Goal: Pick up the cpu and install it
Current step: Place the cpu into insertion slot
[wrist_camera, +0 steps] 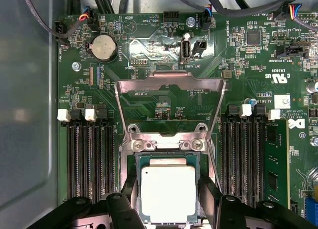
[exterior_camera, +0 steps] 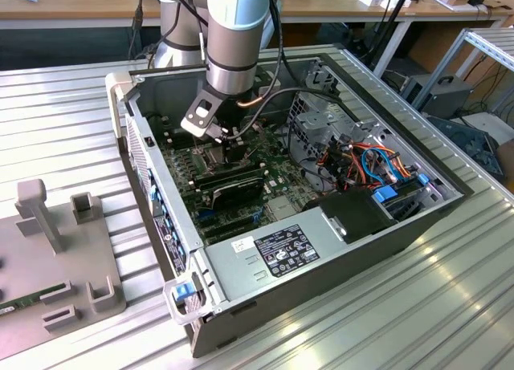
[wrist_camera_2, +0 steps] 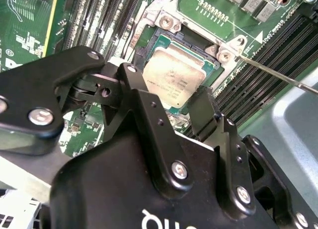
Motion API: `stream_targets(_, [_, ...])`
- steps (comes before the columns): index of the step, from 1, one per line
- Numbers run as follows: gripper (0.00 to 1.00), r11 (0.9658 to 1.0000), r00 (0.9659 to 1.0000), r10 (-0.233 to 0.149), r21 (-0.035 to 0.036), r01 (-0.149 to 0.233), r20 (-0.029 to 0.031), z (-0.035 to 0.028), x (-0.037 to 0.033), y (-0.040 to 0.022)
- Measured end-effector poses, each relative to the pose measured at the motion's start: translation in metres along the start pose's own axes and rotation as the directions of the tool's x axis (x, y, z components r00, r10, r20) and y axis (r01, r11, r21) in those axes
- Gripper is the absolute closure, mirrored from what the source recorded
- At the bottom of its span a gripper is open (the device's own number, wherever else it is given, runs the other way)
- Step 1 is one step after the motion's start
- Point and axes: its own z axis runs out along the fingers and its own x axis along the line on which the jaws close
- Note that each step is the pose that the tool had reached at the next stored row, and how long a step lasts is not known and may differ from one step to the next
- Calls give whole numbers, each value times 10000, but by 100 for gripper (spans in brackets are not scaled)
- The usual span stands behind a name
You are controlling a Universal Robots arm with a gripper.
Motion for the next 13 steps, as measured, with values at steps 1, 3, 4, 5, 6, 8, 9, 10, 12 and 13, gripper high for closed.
stream_targets(1, [38, 10000, 10000, 0, 0, 0, 0, -8, 0, 0])
stream_targets(3, [38, 10000, 10000, 0, 0, 0, 0, -47, 0, 3])
stream_targets(4, [38, 10000, 10000, 0, -1, 0, -1, -67, 1, 4])
stream_targets(5, [38, 10000, 10000, 1, -1, -1, -1, -80, 1, 5])
stream_targets(6, [38, 10000, 10000, 0, -1, 0, -1, -93, 1, 6])
stream_targets(8, [38, 10000, 10000, 5, 0, -5, 0, -132, 1, 8])
stream_targets(9, [38, 10000, 10000, 6, -2, -6, -2, -137, 1, 9])
stream_targets(10, [38, 10000, 10000, 6, -2, -6, -2, -137, 1, 9])
stream_targets(12, [38, 10000, 10000, 6, -1, -6, -2, -138, 1, 9])
stream_targets(13, [39, 10000, 10000, 6, -1, -6, -1, -138, 1, 9])
